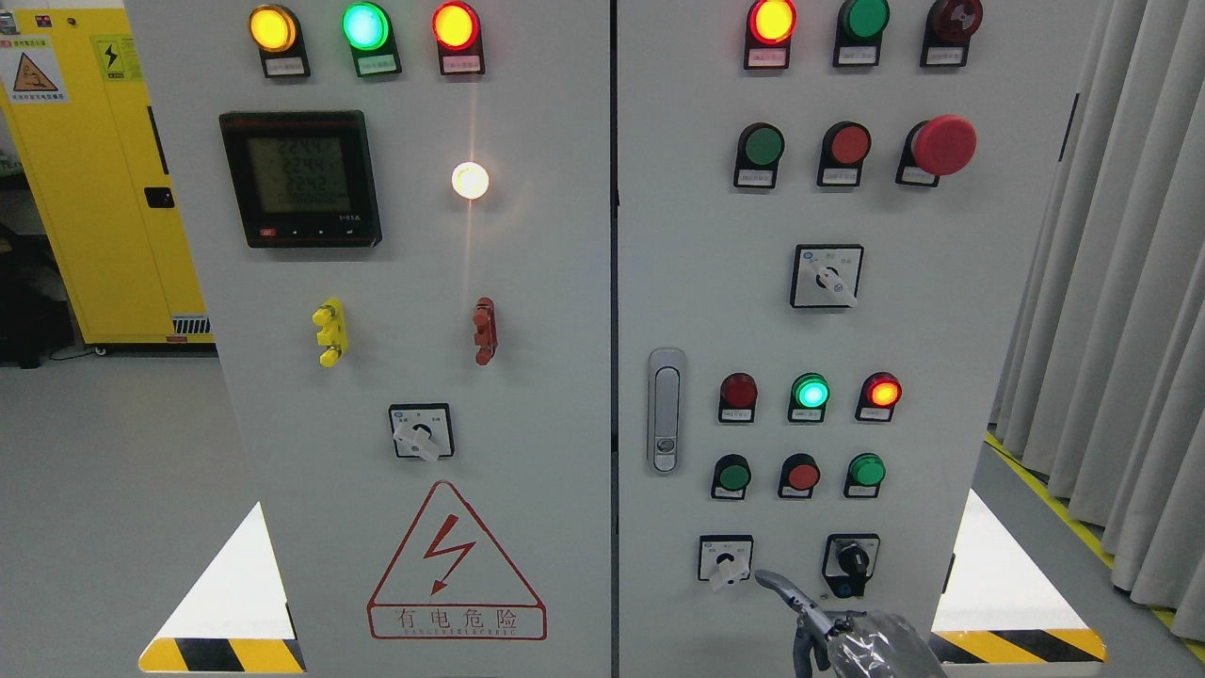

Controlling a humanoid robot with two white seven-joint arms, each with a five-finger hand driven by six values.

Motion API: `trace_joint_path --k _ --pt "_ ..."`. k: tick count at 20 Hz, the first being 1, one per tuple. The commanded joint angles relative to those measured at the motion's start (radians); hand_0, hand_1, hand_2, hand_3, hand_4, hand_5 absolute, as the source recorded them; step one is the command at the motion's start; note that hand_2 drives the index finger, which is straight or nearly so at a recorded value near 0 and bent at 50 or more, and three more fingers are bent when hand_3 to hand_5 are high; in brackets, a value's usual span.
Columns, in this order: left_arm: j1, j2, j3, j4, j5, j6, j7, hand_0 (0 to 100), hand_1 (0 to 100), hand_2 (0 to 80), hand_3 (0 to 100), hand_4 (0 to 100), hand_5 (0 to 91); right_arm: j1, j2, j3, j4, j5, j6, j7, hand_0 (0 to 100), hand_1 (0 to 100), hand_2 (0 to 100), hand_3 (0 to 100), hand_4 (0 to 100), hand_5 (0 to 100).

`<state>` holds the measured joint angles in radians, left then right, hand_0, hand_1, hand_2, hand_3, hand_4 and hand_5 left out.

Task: Press green start button
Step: 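Raise the right hand toward the green push button in the lower row, then press the green push button inward with the right hand's index finger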

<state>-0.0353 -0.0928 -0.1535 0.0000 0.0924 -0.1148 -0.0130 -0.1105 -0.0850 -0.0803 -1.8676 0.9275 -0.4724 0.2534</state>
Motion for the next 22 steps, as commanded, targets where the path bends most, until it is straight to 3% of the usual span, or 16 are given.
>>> trace_joint_path --k 1,7,22 --pt "0.000 -0.013 -0.001 -0.026 0.000 -0.002 0.001 12 56 0.0 0 0 0.0 -0.098 0.005 -0.015 0.008 0.129 0.006 -0.002 34 69 0 74 85 79" --pt "0.000 -0.013 -0.001 -0.026 0.000 0.000 0.001 12 56 0.0 0 0 0.0 -0.165 0.005 0.002 0.076 0.166 0.006 0.000 33 70 0 72 84 78" --pt "0.000 -0.013 0.000 -0.026 0.000 0.000 0.001 12 56 0.0 0 0 0.0 -0.213 0.007 0.039 0.131 0.182 0.009 0.000 32 69 0 70 82 77"
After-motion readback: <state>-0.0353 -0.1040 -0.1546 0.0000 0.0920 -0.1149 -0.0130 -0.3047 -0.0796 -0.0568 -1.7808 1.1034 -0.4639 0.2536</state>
